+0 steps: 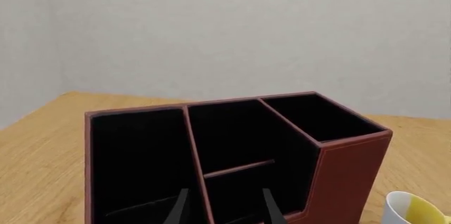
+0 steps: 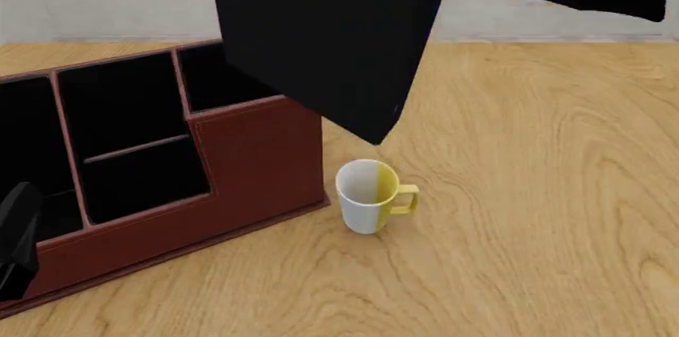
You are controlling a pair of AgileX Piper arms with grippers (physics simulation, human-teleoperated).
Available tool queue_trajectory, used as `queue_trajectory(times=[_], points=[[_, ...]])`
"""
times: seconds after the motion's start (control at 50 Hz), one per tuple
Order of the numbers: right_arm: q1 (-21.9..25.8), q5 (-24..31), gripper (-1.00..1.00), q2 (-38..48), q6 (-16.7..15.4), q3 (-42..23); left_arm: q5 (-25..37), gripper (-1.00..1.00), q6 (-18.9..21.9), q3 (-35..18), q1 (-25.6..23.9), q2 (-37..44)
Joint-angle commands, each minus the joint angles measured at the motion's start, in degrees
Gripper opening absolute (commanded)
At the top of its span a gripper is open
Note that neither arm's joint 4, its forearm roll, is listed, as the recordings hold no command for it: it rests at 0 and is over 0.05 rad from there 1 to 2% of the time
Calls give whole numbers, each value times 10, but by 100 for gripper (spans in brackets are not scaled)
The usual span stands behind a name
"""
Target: Pick up the book and place it in the right compartment of the caddy.
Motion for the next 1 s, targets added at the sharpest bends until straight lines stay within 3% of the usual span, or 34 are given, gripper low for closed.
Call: queue_trajectory(times=[0.02,0.42,0.66,1.0], points=[[-21,32,-100,32,21,-87,2,100,1,-3,-2,0],[-37,32,-100,105,31,-164,11,100,8,-9,-11,0],[-42,9,-100,143,37,-177,36,100,47,-36,-76,0],[-47,-3,-100,189,37,-204,73,100,60,-69,-110,0]])
